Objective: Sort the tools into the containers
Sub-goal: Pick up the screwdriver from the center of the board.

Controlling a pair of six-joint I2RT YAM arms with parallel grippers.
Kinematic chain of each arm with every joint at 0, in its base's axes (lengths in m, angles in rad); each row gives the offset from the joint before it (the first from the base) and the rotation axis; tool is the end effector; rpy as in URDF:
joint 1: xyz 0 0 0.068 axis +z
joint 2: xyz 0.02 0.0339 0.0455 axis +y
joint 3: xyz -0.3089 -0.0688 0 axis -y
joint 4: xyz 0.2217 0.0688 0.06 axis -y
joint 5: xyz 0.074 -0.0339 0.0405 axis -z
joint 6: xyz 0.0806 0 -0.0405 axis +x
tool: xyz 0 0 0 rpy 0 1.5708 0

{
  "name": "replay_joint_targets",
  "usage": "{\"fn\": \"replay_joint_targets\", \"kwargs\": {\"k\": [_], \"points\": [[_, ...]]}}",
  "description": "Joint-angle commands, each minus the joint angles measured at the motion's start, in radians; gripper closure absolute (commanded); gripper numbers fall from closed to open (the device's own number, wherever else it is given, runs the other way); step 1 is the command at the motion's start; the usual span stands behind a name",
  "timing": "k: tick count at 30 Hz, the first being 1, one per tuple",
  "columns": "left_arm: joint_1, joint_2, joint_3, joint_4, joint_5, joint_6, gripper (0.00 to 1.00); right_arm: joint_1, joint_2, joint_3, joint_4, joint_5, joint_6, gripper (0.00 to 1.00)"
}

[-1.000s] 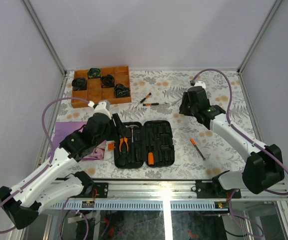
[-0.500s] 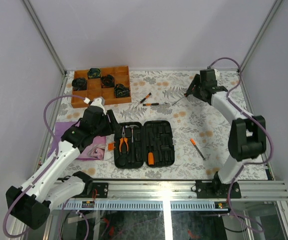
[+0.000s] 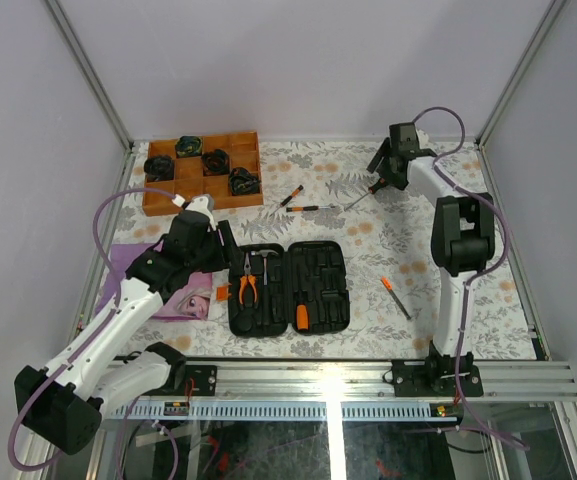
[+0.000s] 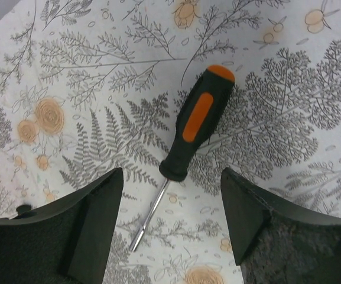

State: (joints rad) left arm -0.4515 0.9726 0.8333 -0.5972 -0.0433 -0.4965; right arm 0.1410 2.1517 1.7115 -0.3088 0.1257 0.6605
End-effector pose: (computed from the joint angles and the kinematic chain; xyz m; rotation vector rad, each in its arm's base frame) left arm 0.1710 -0.0791 0.2936 -0.0753 2.3446 -0.4293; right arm 0.5246 0.0643 0.2267 0.6590 2.2315 0.2606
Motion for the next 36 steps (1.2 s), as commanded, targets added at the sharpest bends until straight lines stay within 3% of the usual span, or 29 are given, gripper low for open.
{"fn": "replay_joint_targets", "kwargs": {"k": [1,9,18,26,36], "points": [[0.005,0.005,-0.007,0.044,0.013,0.024,0.41,-0.002,0.068,0.12,-0.075,0.03,0.014,0.27],[0.012,0.012,-0.005,0.044,0.016,0.027,0.41,0.0,0.19,0.237,-0.159,0.04,-0.006,0.28],[0.042,0.025,-0.005,0.045,0.04,0.028,0.41,0.0,0.275,0.317,-0.224,-0.023,-0.087,0.43],[0.063,0.022,-0.008,0.05,0.058,0.029,0.41,-0.001,0.215,0.262,-0.194,-0.026,-0.137,0.7],[0.069,0.014,-0.01,0.051,0.062,0.032,0.41,-0.001,-0.02,0.117,-0.131,-0.001,-0.261,0.86]]}}
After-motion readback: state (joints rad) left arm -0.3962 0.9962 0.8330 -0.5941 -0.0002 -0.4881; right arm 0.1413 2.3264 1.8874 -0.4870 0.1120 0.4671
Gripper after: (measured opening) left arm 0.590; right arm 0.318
